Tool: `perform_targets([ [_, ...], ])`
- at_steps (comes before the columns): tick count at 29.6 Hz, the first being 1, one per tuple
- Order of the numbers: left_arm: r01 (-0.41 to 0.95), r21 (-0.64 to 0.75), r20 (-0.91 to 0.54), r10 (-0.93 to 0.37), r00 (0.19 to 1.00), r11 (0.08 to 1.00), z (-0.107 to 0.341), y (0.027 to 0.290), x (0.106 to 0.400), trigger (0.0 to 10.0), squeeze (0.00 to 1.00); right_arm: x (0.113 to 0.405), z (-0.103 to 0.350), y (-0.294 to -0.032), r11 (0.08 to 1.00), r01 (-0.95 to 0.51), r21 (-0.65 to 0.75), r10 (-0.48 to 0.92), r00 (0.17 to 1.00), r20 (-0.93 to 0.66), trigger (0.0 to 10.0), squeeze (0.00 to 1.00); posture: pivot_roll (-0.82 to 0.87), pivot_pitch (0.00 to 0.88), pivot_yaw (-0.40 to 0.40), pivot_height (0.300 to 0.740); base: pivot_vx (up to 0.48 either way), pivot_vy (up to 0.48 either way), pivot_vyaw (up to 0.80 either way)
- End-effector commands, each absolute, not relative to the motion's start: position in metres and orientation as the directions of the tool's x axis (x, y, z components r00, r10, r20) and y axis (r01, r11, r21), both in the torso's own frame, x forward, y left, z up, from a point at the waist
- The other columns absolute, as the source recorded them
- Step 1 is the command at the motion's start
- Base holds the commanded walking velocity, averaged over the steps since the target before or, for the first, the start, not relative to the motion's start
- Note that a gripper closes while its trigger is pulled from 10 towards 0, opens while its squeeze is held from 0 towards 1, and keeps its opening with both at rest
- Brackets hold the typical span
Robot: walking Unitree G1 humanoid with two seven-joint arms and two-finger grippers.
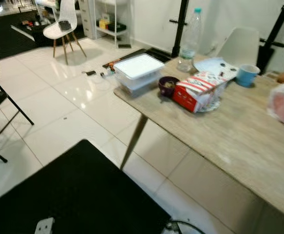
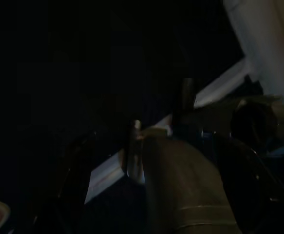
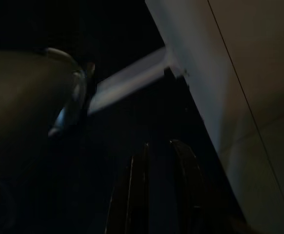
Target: Restocking fridge
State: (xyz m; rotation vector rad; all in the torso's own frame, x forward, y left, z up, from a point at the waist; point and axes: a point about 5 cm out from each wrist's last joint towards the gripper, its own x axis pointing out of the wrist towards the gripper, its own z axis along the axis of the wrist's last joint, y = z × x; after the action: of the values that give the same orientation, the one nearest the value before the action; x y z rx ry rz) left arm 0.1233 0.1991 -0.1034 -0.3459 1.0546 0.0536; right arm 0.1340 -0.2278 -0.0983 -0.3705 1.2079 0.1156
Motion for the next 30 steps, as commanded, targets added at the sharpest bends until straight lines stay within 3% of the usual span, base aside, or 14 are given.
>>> perform_targets([
  [1, -0.220, -0.235, -0.868, -0.103, 0.486, 0.947, -0.1044, 0.2003, 0.1206, 10.0, 0.00, 0.1392, -0.0964, -0.2273, 0.934, -0.279, -0.223, -0.106, 0.379, -0.919, 10.0, 0.00, -0.05, 0.000, 0.034, 0.740, 0.266, 0.000, 0.00],
  [23, -0.218, -0.234, -0.864, -0.100, 0.493, 0.948, -0.1040, 0.2006, 0.1216, 10.0, 0.00, 0.1392, -0.0971, -0.2244, 0.933, -0.287, -0.217, -0.098, 0.378, -0.921, 10.0, 0.00, -0.05, 0.000, 0.035, 0.740, 0.012, 0.000, 0.00],
  [30, -0.224, -0.247, -0.860, -0.107, 0.498, 0.943, -0.1038, 0.2000, 0.1221, 10.0, 0.00, 0.1392, -0.0973, -0.2233, 0.933, -0.290, -0.214, -0.094, 0.379, -0.921, 10.0, 0.00, -0.06, 0.000, 0.036, 0.740, 0.000, -0.332, 0.00],
])
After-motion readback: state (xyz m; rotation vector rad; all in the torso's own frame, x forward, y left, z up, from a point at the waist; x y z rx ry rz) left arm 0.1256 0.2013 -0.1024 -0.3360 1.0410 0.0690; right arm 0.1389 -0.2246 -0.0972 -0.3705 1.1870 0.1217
